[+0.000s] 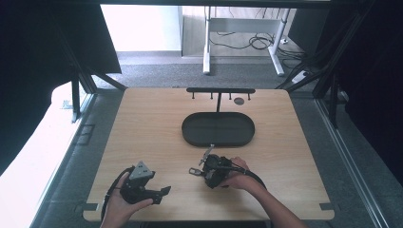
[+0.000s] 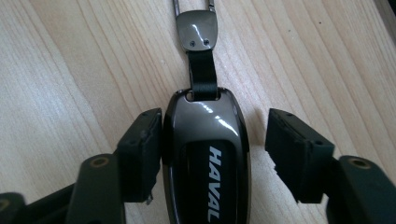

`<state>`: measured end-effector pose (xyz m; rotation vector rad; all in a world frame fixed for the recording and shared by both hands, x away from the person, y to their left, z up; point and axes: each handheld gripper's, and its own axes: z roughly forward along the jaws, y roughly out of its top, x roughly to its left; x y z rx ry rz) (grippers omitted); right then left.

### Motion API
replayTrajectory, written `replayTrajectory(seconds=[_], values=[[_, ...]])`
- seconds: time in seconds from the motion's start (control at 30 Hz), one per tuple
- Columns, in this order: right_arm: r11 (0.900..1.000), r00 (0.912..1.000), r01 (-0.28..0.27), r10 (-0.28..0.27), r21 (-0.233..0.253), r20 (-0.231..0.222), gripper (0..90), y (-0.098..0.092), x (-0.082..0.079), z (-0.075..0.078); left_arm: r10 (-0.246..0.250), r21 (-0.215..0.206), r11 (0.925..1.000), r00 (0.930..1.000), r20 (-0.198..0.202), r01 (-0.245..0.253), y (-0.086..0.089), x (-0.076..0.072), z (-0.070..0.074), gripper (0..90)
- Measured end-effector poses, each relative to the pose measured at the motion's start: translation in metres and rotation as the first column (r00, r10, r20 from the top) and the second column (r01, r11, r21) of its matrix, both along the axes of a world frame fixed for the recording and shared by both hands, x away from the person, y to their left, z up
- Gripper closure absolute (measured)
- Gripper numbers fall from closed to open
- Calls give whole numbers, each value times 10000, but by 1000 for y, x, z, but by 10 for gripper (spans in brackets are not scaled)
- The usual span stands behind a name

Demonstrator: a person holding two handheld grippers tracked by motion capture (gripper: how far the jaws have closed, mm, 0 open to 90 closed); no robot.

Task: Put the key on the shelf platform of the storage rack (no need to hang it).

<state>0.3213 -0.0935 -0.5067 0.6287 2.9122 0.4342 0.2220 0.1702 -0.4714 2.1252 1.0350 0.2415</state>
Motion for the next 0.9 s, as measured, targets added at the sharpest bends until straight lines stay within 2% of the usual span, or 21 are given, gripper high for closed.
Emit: replayTrajectory(seconds=[0.17,0.3,0.43,0.5,0.73,0.9], values=[[9999,9990,18,-11,166,-457,487,-2,1,1,39,-38,10000,10000,-18,-39,0,0,0,204],[9999,9982,-45,55,160,-602,494,-3,3,1,-21,-9,10000,10000,-11,21,-1,0,0,204],[9999,9984,-55,62,137,-561,497,-2,2,1,-75,-14,10000,10000,-3,75,-2,0,0,203],[9998,9992,-205,206,40,-330,498,0,-2,2,-7,-25,10000,10000,-37,7,-2,0,0,203],[9995,9976,-274,282,138,-636,499,-2,0,2,-57,-28,10000,10000,-50,57,-2,0,-1,203],[9995,9988,-137,151,292,-465,500,-7,0,10,-105,-85,9999,9999,-114,104,-3,0,-2,203]])
